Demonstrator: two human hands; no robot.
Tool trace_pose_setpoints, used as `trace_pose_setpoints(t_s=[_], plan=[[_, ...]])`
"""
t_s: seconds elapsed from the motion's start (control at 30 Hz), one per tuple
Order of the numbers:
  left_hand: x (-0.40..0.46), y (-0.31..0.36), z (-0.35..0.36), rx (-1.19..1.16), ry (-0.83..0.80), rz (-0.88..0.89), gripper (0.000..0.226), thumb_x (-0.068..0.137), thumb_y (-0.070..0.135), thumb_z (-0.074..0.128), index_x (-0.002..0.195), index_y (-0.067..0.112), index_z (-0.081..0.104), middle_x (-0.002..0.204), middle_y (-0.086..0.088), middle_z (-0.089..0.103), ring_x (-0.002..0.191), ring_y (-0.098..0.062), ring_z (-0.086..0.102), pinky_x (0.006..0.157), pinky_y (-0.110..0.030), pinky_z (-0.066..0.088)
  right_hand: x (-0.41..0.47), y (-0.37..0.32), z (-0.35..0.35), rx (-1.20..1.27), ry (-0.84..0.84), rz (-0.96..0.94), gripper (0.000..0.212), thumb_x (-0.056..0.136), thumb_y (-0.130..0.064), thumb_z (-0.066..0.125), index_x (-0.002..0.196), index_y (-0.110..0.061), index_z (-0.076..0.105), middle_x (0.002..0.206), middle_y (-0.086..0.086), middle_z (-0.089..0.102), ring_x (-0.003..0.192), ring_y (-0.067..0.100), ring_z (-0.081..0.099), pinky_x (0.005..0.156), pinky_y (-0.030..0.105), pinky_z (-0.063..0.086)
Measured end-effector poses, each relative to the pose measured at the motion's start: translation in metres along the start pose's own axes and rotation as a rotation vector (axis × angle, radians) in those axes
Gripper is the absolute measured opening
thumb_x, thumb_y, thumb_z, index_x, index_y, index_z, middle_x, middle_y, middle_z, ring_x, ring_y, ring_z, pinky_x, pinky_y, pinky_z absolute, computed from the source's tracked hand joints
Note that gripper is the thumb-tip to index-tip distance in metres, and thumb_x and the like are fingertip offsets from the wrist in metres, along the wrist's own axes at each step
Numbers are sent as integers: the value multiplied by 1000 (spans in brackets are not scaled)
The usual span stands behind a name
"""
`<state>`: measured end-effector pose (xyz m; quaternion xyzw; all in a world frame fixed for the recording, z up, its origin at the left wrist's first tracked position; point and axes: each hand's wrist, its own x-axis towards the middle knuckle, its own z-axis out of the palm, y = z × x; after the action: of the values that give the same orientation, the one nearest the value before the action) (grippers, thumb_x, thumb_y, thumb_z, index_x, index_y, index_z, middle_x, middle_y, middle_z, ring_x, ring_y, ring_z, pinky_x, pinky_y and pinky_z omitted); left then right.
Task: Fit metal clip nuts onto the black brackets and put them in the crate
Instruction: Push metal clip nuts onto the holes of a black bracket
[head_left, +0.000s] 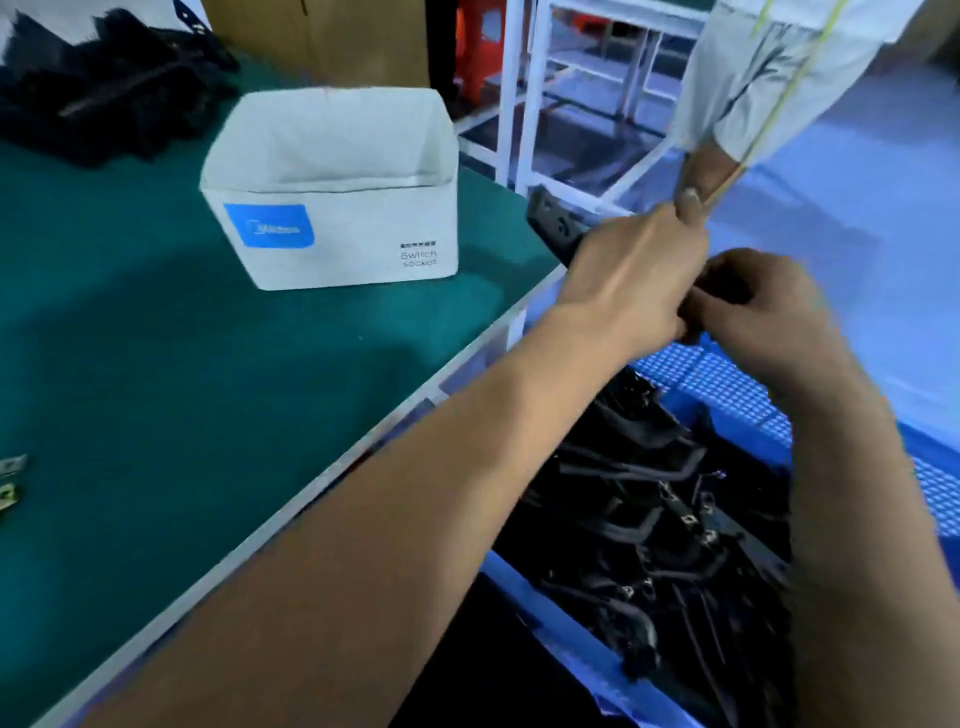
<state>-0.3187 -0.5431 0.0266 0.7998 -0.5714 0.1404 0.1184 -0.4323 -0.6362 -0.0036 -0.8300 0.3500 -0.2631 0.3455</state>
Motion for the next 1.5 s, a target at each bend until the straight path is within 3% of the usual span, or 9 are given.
trace_pose_setpoints(t_s=[0.1,0.17,0.33,0.47,0.63,0.77,1.03,1.23,1.5], plan=[[-5,22,46,-98,-161,70,104,80,43,82,156,2,24,143,-12,50,118,-32,63,86,-42,52,-2,49,2,10,-33,156,33,68,-40,74,79,-9,70,75,18,73,75,38,72,74,56,59],[-18,26,74,-138,-251,89,109,83,46,79,160,5,15,149,-12,46,125,-32,58,96,-44,49,-4,82,13,-124,-93,264,24,81,-33,80,80,-10,77,73,15,73,77,31,72,75,46,58],[-63,12,133,-123,-476,105,82,89,51,72,153,12,39,158,-6,38,145,-29,38,115,-44,35,-16,126,43,-408,-172,504,51,83,-48,81,66,-2,69,62,13,59,80,34,66,63,33,41],[-85,6,153,-183,-653,84,97,94,51,67,164,14,11,173,-3,1,159,-22,-3,129,-46,10,-12,131,50,-389,-185,593,50,80,-50,83,72,-3,69,68,9,62,67,24,59,54,30,39],[-74,6,131,-327,-474,37,90,95,44,68,163,12,19,173,-5,5,159,-22,3,128,-43,13,-4,114,36,-451,-110,528,54,80,-54,80,69,-4,65,68,12,62,79,33,65,66,34,44],[-65,-7,87,-462,-242,-33,62,96,23,67,153,12,44,169,-4,23,155,-23,24,121,-42,31,-3,70,32,-314,103,410,36,84,-43,80,101,-12,76,90,10,73,82,30,70,69,29,50],[-89,-80,-27,-598,434,-229,39,74,-1,49,105,8,71,126,-3,66,110,-23,64,90,-38,52,-10,-91,75,-131,257,-174,16,86,-25,67,93,-16,78,83,0,74,80,19,68,72,25,46],[-175,-194,-86,-474,651,-590,38,66,1,48,94,8,72,102,-3,69,91,-22,64,82,-38,52,-49,-221,188,74,-11,-509,13,85,-21,64,88,-17,76,80,-5,72,74,15,66,73,32,52],[-326,-317,-119,-294,613,-1186,43,65,19,50,100,20,76,103,4,74,99,-19,66,89,-32,52,-102,-345,344,-16,-557,-708,14,85,-24,74,99,-22,77,96,0,75,93,22,70,86,35,56]])
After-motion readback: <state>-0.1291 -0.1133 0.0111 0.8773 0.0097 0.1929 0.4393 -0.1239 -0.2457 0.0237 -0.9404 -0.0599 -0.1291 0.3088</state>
